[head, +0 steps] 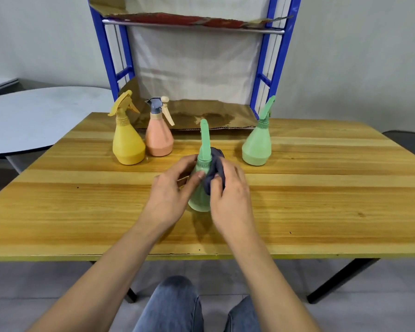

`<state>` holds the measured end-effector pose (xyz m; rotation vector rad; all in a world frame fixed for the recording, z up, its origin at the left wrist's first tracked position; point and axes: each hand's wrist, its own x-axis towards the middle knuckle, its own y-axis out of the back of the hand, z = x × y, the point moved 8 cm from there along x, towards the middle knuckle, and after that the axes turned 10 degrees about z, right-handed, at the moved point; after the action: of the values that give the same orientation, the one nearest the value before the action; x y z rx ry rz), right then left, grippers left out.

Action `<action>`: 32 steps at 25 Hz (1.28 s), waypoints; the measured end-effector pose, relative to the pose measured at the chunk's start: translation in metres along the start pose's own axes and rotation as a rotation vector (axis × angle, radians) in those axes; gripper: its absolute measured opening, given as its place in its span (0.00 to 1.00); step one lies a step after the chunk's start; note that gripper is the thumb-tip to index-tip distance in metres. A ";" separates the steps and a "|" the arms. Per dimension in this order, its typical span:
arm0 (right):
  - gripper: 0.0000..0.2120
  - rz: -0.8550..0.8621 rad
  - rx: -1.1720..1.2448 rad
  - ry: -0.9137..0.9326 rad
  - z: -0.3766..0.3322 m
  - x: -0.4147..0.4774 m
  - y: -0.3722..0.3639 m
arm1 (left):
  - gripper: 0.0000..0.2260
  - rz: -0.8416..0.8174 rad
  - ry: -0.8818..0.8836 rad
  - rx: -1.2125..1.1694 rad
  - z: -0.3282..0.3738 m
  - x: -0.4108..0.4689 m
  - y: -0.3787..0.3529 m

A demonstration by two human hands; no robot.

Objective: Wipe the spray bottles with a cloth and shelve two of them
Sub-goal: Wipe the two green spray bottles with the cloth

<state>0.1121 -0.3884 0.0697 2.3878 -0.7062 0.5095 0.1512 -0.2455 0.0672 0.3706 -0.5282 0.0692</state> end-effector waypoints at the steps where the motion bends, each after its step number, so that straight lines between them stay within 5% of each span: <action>1: 0.19 -0.010 -0.020 -0.024 0.011 -0.003 0.001 | 0.19 0.000 0.005 0.019 0.000 0.000 -0.001; 13: 0.18 -0.026 0.084 0.045 0.000 0.014 0.007 | 0.21 -0.006 0.003 0.073 0.006 -0.004 -0.005; 19: 0.18 -0.067 -0.113 -0.042 0.049 -0.001 0.006 | 0.23 0.001 0.027 0.046 0.003 -0.004 -0.005; 25: 0.19 -0.031 0.023 0.062 0.017 0.007 0.006 | 0.22 0.005 0.001 0.079 0.006 -0.005 -0.005; 32: 0.20 -0.131 -0.137 0.022 0.046 -0.001 0.005 | 0.24 0.000 0.047 0.065 0.003 -0.004 -0.005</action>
<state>0.1169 -0.4202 0.0369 2.2781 -0.5522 0.4177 0.1471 -0.2507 0.0658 0.4311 -0.4801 0.0952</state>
